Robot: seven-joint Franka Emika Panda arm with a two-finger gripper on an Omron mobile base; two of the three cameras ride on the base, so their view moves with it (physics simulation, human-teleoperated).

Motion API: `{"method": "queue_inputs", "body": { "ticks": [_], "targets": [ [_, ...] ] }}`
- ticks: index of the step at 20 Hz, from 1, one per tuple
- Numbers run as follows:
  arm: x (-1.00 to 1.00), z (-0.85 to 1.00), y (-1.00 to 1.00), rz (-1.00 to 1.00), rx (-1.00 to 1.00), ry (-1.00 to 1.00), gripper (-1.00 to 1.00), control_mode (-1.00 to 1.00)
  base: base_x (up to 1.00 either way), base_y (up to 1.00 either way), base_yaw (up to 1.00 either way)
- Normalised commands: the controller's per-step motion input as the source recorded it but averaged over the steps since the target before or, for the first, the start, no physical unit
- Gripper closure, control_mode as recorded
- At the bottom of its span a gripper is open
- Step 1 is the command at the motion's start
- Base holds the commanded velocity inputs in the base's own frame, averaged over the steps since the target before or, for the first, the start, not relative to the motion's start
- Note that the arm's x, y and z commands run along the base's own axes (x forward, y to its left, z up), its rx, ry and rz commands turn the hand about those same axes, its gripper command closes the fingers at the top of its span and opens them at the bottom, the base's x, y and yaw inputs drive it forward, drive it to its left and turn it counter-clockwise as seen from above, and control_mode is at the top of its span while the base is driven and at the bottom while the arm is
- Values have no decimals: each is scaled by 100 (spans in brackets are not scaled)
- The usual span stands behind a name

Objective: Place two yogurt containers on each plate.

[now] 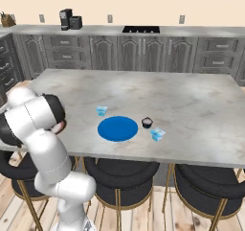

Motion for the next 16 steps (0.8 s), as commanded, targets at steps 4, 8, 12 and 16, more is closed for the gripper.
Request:
{"method": "queue_inputs", "body": {
  "ticks": [4,8,12,16],
  "targets": [
    [8,-15,1,-21,-7,1,100,-100,0,0,0],
    [0,-15,-4,-18,-5,3,100,-100,0,0,0],
    [1,-6,-2,-14,-1,10,100,-100,0,0,0],
    [8,0,0,-6,0,14,100,-100,0,0,0]
  ]
}}
